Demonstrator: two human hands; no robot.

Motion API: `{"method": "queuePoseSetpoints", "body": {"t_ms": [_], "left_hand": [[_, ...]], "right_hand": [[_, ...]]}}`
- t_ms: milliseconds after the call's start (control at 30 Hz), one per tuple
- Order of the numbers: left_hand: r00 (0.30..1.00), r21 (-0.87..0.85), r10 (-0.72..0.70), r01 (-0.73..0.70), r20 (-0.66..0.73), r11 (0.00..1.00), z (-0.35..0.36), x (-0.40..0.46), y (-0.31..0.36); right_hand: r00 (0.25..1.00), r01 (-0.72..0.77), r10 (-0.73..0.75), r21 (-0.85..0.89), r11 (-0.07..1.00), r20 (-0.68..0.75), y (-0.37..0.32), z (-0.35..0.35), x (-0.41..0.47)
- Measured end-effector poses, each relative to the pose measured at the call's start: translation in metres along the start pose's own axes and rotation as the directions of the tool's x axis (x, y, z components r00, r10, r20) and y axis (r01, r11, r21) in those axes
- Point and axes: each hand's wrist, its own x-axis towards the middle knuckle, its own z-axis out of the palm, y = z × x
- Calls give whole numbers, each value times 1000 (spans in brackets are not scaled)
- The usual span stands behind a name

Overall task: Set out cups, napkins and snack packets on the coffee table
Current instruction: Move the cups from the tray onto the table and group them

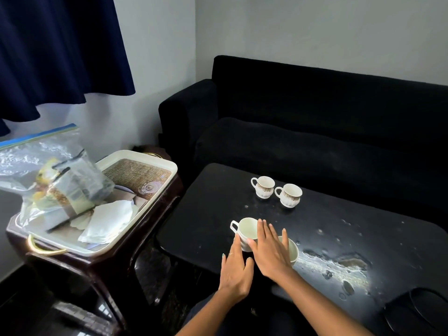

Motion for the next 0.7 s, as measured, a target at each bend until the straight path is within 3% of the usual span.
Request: {"method": "queuePoseSetpoints", "body": {"t_ms": [233,433,567,700], "left_hand": [[998,263,45,-55,41,963,0,25,-9],[994,392,107,-108,26,914,0,56,-12],[992,399,124,-117,10,909,6,74,-14],[989,410,147,-137,8,902,11,97,-14]], "right_hand": [[996,-38,36,29,999,86,2,-9,26],[986,-103,63,258,961,157,10,-18,57],[965,-188,62,508,840,254,19,-19,74],[965,-204,14,712,672,263,26,-18,90]]}}
